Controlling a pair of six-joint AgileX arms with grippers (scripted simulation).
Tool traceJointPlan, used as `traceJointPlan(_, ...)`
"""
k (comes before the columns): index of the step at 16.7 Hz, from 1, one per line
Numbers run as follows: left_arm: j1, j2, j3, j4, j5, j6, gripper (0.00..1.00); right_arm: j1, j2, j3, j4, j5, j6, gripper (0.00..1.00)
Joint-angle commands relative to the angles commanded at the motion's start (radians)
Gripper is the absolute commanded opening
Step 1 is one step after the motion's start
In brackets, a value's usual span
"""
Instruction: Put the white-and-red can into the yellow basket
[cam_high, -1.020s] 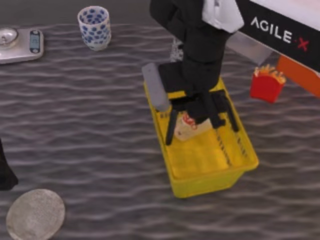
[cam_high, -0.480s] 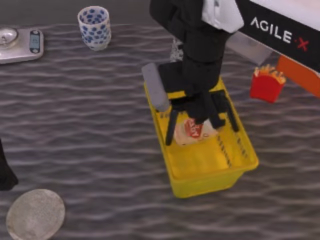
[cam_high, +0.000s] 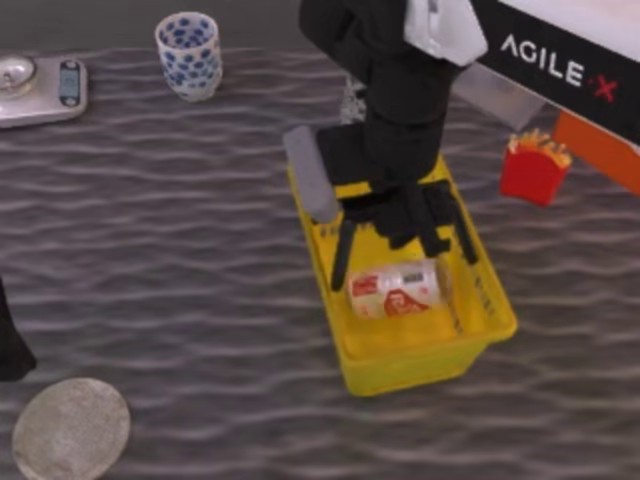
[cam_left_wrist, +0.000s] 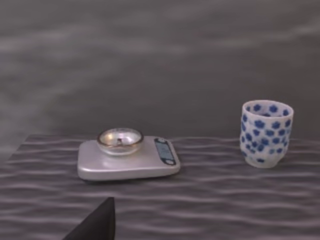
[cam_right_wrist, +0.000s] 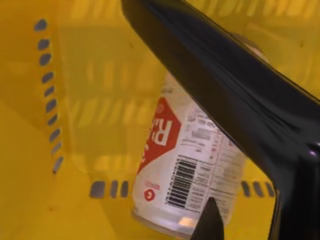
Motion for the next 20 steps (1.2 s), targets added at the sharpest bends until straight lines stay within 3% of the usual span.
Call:
traceJointPlan(14, 0.0, 0.0, 0.0, 0.0, 0.0, 0.0, 1.0, -0.001, 0.002, 0.005, -0.004, 0.0, -0.001, 0.0)
traceJointPlan(20, 0.0, 0.0, 0.0, 0.0, 0.0, 0.0, 1.0, -0.026, -0.013, 0.157, -0.174, 0.0, -0.034, 0.0)
